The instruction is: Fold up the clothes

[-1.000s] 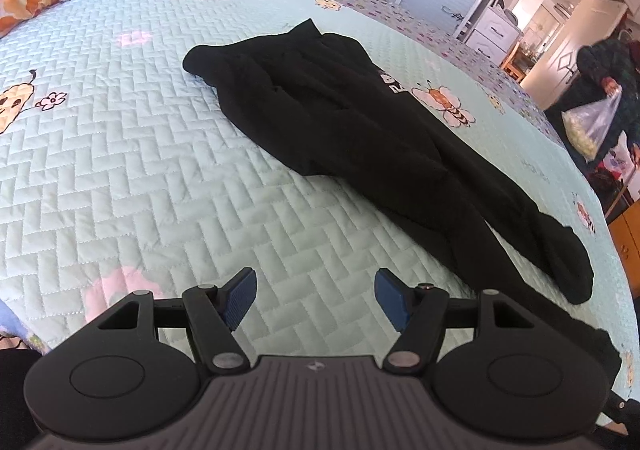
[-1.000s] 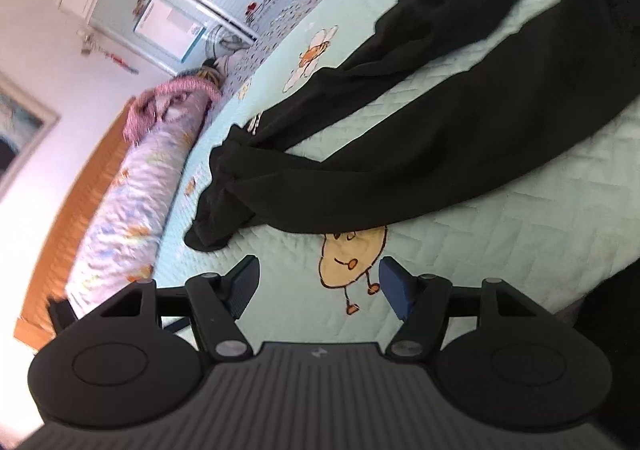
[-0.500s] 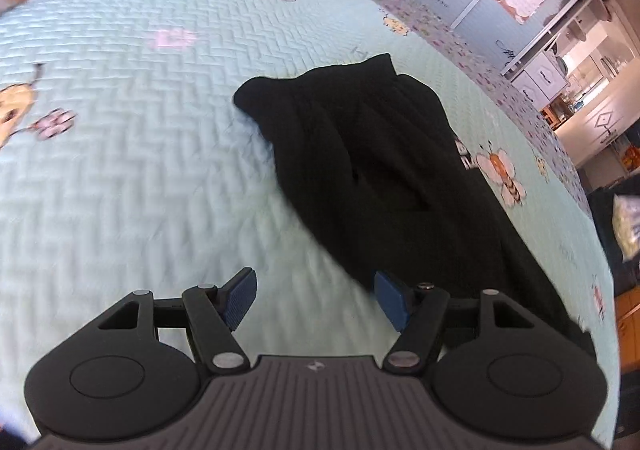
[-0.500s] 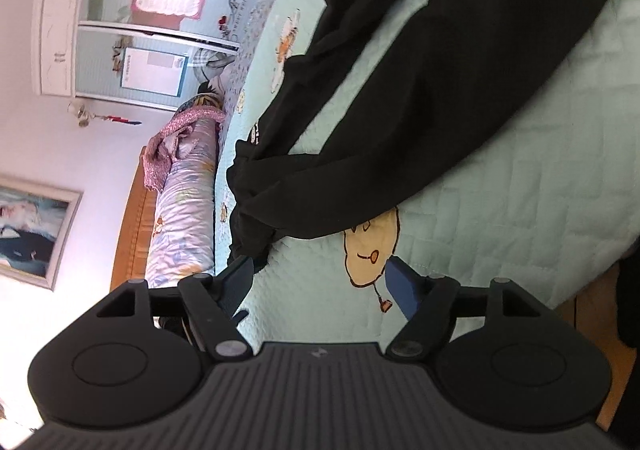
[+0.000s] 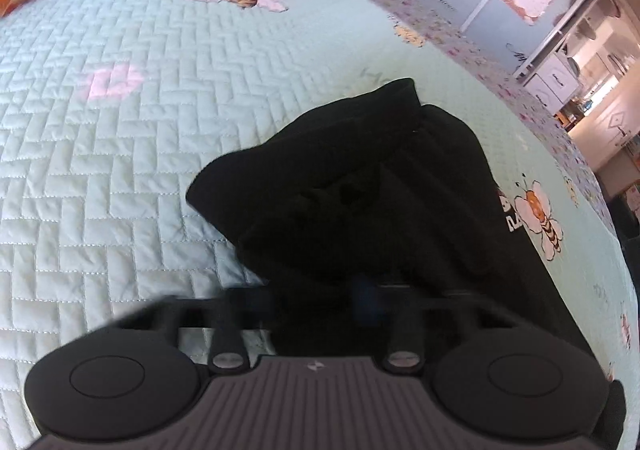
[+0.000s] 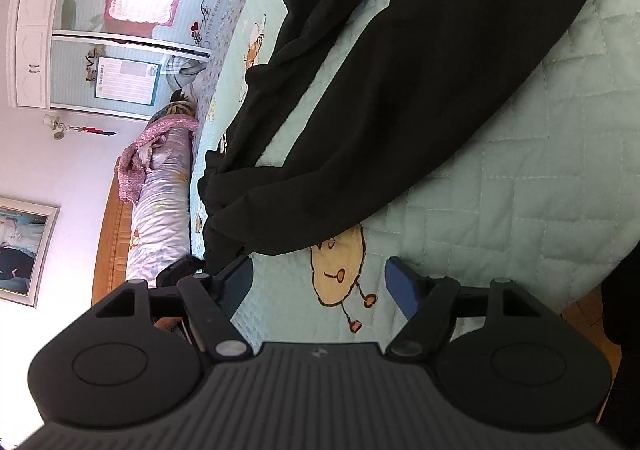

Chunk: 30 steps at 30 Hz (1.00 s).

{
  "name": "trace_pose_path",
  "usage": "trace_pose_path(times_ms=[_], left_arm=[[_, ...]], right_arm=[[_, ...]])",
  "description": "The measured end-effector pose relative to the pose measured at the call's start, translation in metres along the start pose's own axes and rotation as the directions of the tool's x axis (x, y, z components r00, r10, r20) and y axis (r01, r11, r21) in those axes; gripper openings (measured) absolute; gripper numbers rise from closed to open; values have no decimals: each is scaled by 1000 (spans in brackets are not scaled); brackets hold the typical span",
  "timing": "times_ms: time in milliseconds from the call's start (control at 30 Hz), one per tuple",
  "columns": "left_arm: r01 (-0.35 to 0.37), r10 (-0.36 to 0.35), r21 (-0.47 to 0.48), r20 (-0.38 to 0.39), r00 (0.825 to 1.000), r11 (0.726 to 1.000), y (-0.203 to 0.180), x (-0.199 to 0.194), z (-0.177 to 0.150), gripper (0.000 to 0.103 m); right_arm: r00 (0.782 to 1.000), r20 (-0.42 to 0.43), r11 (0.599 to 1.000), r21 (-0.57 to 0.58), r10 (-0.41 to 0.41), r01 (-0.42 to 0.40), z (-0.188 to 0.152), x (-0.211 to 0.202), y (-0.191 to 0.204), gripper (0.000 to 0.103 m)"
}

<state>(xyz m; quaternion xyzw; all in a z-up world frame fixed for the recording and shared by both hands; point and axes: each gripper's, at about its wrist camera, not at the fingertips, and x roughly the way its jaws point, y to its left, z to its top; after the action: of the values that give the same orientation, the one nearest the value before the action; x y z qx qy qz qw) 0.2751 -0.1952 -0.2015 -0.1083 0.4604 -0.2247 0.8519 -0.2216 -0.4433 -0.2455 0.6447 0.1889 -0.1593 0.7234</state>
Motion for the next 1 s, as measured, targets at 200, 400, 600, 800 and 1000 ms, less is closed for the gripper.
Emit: trace_pose_path(times_ms=[200,400,600,800,1000], left_arm=[[-22,20,6,170,985,1000,8,-52,-18,1],[-38,58,-76,279,959,996,34,-116,-36,0],[-54,82,-148,193,978,988,68,-133,-53,3],[-82,99,-125,137,986,989,68,-145,-78,56],[-107,123,-146,109,986,983,66,-154,-87,63]], right_arm=[[1000,16,1000,-2,5,-5,2,-8,0,74],[998,37,999,-11,50,-50,0,-22,4,74],[995,39,996,-15,91,-90,-3,-31,3,74],[991,50,992,-12,123,-123,-2,-39,2,74],[987,71,989,1,144,-145,0,-48,-4,74]])
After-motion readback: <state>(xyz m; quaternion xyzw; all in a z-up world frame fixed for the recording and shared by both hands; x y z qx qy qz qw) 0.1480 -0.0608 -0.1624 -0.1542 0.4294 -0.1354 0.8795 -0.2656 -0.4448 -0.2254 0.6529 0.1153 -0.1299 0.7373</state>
